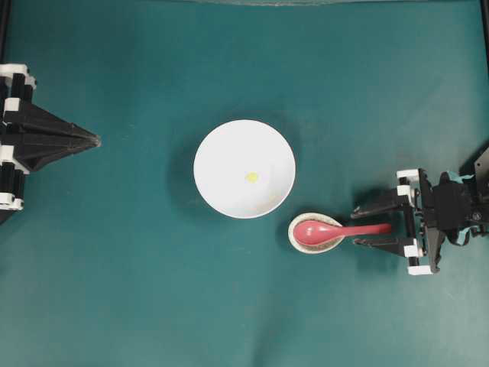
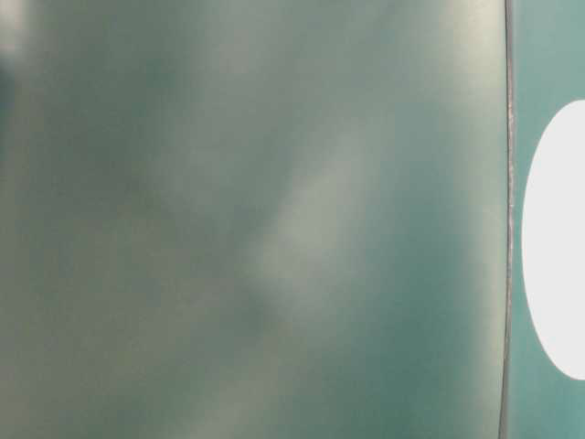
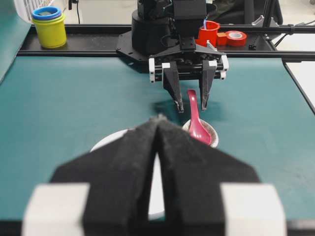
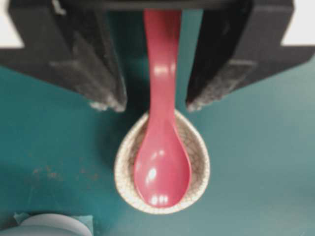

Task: Scoop the yellow hexagonal prism block from the bowl with a spoon using the right arm.
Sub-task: 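Close the right gripper on the red spoon handle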

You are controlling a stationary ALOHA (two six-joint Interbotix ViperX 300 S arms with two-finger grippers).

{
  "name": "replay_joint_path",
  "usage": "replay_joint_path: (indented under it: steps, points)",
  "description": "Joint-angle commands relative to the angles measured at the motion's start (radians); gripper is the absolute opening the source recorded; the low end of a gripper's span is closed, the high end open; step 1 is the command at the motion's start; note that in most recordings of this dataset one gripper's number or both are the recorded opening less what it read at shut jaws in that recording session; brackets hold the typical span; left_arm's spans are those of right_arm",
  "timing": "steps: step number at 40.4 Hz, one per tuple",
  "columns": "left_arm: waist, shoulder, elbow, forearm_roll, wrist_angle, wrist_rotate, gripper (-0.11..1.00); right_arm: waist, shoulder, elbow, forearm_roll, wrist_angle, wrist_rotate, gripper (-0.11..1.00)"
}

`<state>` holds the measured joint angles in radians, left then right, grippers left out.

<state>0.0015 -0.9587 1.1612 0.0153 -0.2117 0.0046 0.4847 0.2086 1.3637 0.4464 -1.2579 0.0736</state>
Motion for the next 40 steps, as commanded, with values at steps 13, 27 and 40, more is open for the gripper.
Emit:
replay_joint_path:
  steps: [13, 27, 40]
  points:
    - [0.002, 0.008, -0.021, 0.003, -0.003, 0.000, 0.02, 0.006, -0.006, -0.008, 0.002, 0.017, 0.000, 0.58]
    - [0.002, 0.008, -0.021, 0.003, -0.003, 0.002, 0.02, 0.006, -0.006, -0.011, 0.002, 0.015, 0.000, 0.55]
    - [0.002, 0.008, -0.021, 0.003, -0.003, 0.000, 0.02, 0.006, -0.005, -0.011, 0.003, 0.017, 0.000, 0.45]
